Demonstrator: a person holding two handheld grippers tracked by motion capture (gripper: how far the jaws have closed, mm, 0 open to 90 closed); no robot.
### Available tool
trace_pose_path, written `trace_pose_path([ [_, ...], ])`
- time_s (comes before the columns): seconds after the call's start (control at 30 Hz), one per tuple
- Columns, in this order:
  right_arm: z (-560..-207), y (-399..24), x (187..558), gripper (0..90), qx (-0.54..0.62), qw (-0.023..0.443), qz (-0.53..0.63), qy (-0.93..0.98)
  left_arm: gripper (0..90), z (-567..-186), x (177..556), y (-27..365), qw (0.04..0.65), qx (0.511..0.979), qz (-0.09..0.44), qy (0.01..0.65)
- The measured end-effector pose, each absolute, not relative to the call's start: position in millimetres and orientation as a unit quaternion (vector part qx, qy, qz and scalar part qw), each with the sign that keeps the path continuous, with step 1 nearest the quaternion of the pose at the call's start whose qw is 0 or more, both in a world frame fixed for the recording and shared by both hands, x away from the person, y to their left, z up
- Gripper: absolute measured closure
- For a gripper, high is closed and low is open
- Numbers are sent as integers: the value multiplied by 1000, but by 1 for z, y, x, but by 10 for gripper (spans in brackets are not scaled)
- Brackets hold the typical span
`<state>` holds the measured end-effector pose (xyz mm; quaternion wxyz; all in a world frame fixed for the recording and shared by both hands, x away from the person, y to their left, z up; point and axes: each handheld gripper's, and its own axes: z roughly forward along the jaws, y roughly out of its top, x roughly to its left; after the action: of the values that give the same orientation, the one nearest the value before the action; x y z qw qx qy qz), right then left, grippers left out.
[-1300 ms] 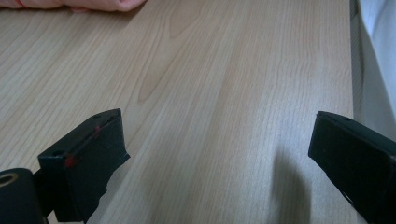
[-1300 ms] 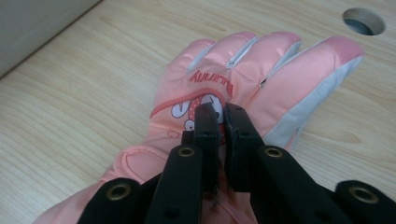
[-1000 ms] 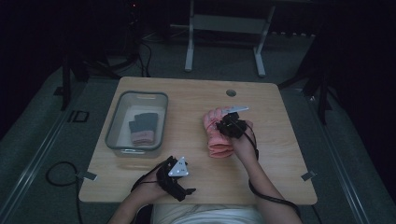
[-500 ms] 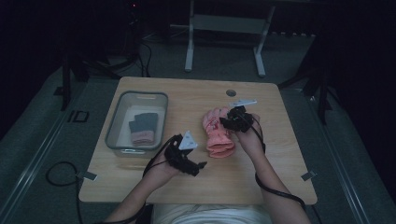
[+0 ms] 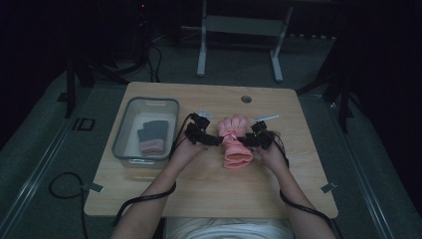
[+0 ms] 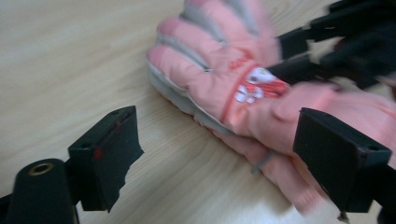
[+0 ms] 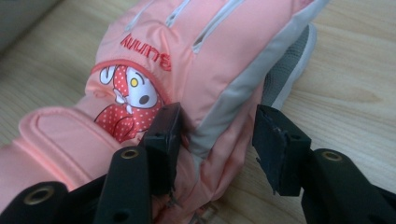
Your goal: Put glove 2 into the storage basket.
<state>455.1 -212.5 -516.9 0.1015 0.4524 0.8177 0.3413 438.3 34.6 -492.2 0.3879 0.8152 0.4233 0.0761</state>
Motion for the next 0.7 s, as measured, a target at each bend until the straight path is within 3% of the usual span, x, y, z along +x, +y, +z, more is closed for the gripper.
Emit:
trace_pose_path([
  [0.13, -516, -207, 452, 545, 441, 121, 332, 825, 186, -510, 458, 19, 368, 813, 58, 448],
  [0.37, -522, -209, 452, 561, 448, 110, 343, 819, 218, -535, 477, 8, 362, 807, -6, 466],
  [0.53, -524, -208, 452, 585, 459, 104, 341, 814, 478, -546, 479, 11, 402, 787, -72, 463],
  [0.7, -526, -207, 449, 643, 456, 108, 351, 811, 719, -540, 476, 8, 399, 796, -63, 450],
])
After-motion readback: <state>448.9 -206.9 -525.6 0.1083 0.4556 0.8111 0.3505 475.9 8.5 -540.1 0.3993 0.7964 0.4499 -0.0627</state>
